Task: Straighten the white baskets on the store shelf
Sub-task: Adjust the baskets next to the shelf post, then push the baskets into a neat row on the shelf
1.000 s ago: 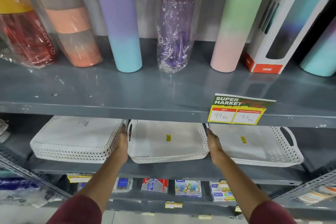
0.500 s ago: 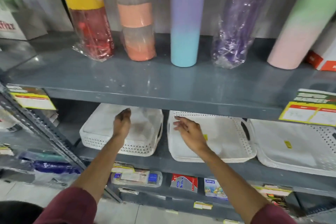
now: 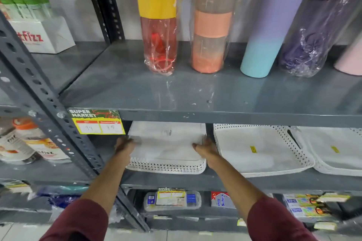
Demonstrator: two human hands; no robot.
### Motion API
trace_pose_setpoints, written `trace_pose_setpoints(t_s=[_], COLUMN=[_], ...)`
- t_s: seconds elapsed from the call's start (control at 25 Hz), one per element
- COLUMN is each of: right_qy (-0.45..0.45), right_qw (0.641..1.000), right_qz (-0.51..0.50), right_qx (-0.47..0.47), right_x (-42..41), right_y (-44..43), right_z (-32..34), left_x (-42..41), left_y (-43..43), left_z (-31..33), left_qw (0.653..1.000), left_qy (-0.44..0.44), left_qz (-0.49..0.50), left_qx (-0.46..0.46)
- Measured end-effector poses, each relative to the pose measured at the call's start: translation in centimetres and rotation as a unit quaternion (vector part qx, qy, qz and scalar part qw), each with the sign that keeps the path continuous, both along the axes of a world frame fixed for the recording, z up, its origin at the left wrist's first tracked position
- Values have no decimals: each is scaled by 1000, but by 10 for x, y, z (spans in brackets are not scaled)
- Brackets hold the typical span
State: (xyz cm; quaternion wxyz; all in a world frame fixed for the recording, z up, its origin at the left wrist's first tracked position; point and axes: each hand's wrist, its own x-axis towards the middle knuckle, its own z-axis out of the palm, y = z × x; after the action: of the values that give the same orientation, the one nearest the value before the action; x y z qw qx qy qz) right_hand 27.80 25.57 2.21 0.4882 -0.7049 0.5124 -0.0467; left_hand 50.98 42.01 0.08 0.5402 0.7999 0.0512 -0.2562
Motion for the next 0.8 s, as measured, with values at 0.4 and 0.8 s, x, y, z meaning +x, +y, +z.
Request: trace_pose_setpoints(t_s=[0.4,0.8], right_qy=[-313,-186], right_qw=[908,955], right_qz=[-258,-175], right_qx=[108,153], right_x=[-10,-15], right_y=[-17,-5], right_z=[18,-11], left_x=[17,-15], left_y=[2,19], left_z=[-3,-17], left_qw=[943,993], left_qy=[77,41], left_qz=[143,97], left_qx=[-291,-56])
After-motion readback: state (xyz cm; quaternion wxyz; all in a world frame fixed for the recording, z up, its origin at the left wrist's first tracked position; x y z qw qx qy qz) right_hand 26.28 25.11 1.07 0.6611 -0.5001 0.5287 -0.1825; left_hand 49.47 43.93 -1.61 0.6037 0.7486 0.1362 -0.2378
